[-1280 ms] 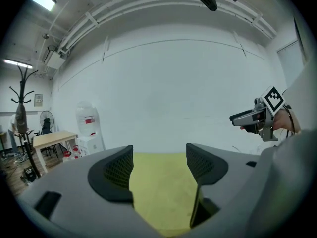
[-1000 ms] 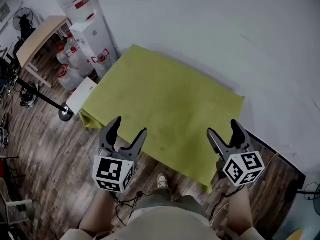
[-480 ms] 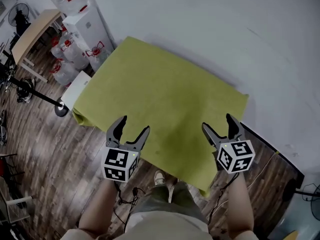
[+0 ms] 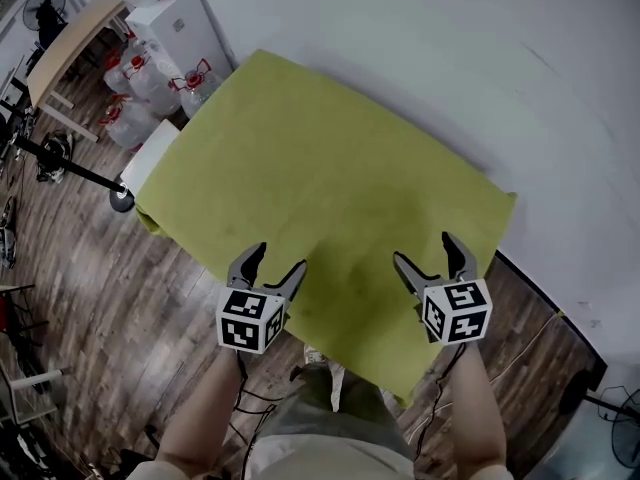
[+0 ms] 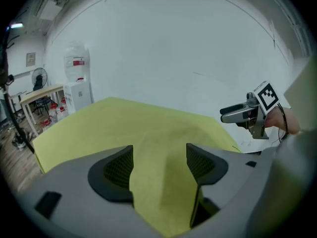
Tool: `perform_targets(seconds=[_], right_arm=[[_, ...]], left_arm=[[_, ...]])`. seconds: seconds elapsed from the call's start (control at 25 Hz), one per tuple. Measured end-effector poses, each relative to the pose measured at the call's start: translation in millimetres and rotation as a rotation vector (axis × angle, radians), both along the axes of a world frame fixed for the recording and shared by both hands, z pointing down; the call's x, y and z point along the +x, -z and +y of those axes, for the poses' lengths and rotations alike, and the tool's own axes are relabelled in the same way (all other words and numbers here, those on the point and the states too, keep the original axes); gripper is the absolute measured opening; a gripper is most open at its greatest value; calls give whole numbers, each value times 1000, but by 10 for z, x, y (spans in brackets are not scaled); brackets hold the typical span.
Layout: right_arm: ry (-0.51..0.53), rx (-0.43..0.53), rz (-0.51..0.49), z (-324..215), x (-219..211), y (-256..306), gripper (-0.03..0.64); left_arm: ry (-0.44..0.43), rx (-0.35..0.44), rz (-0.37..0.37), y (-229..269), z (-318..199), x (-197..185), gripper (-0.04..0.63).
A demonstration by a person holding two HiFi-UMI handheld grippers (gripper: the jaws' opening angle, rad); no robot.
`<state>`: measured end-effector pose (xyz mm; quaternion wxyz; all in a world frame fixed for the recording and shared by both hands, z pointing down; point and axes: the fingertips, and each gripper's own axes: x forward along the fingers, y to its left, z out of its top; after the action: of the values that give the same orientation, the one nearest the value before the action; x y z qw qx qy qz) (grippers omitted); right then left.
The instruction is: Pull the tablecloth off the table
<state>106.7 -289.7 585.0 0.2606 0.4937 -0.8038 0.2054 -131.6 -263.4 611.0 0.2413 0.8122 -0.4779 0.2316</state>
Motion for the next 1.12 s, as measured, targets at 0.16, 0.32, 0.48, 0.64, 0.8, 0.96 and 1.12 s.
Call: perform_targets(seconds=[0.16,0.32,0.48,0.64,0.8,0.96,1.12], right_arm=[[19,-55,8,-76,-7,-395,422],[40,-114,10,-74,-81,-749,422],[62,-152,34,-12,-116,-1005,422],[67,-178,58,12,-129,-1169,422],[81,-207,105,49,-96,-1305,422],[88,-195,143,42,-92,-1364,422],[84,-179,139,32,-126,-1382,419]], left_arm=[[10,-35,6,-281,-75,93,334],[21,-81,9,-555,-116,122,334],[32,-120,-38,-811,-55,116,334],[39,-162,-73,-1012,5,109,336],[56,-184,-77,-1071,31,106,337],[61,-166,-118,-1096,-7,89,336],[102,-110,-155,-1126,-14,0,269]])
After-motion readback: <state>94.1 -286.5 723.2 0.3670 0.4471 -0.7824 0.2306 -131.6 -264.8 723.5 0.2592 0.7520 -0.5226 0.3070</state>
